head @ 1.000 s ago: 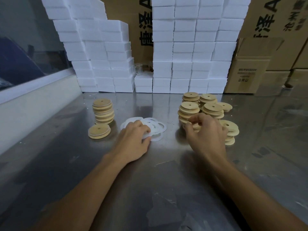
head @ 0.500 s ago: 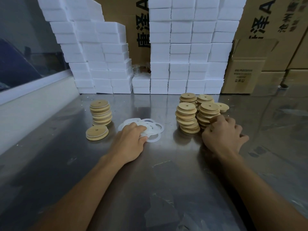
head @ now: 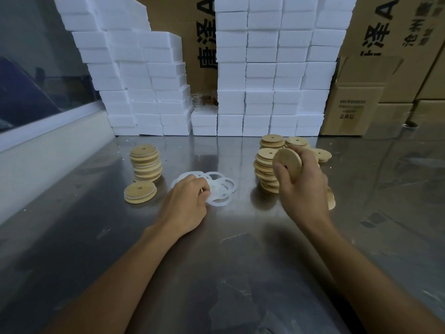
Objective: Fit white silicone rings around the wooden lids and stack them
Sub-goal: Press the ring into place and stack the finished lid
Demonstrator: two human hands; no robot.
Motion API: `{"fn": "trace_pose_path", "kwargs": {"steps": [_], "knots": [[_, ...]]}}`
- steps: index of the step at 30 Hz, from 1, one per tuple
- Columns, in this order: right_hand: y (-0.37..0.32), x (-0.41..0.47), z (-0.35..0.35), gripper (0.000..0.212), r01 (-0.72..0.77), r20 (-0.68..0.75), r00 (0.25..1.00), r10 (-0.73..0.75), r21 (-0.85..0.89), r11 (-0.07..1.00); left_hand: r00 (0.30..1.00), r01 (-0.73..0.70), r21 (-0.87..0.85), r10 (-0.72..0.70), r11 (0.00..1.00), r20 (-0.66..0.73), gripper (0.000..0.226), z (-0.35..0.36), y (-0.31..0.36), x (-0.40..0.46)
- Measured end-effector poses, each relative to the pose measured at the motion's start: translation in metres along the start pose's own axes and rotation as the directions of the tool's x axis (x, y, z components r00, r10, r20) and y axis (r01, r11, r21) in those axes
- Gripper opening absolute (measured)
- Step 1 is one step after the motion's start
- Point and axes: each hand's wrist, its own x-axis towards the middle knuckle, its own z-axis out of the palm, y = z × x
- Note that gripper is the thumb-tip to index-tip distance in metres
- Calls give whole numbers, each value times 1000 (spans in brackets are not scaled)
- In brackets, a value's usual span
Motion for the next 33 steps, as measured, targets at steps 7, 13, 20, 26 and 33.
{"fn": "trace_pose_path", "kwargs": {"steps": [7,13,20,26,33], "knots": [[-12,-8,4,21,54,60,996,-70,236,970,982,23,-372,-90,928,-165,15,-4,12,1],[-9,-9,8,24,-140,165,980,110,181,973,967,140,-689,-247,711,-58,14,-7,21,0],[-14,-10,8,24,-76,118,991,56,166,983,962,73,-654,-225,753,-152,25,-11,21,3],[-12,-8,7,19,-25,71,997,15,140,990,938,318,-886,-248,337,242,9,-26,25,6],[-19,-16,11,17,-38,260,964,-48,316,948,898,439,-871,-144,220,416,5,-17,37,0]]}}
